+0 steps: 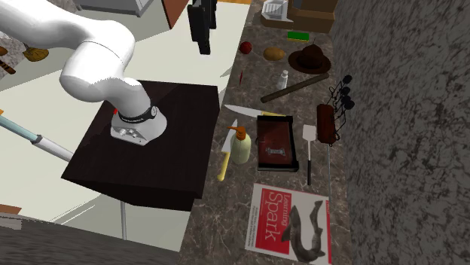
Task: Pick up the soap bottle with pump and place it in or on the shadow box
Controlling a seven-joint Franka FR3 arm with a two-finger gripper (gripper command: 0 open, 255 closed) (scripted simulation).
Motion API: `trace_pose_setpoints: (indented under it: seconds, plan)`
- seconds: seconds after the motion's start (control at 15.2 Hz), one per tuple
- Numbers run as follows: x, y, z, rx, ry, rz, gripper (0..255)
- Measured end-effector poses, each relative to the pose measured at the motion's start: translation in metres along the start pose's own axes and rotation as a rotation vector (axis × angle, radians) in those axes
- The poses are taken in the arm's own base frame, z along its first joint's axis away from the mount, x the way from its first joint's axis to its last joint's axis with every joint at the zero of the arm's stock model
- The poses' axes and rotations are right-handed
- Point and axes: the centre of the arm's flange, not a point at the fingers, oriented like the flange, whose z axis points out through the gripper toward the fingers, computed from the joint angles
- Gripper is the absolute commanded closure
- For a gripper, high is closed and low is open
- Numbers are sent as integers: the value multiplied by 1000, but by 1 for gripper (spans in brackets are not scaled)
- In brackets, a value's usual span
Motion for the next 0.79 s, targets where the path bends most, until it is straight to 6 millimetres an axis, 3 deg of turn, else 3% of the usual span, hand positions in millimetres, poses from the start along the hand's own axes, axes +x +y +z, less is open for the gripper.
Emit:
trace_pose_setpoints:
  seconds: [0.2, 0.79]
  plan:
    - [4, 3, 14, 2, 1, 7, 0]
    - [30, 22, 126, 12, 13, 60, 0]
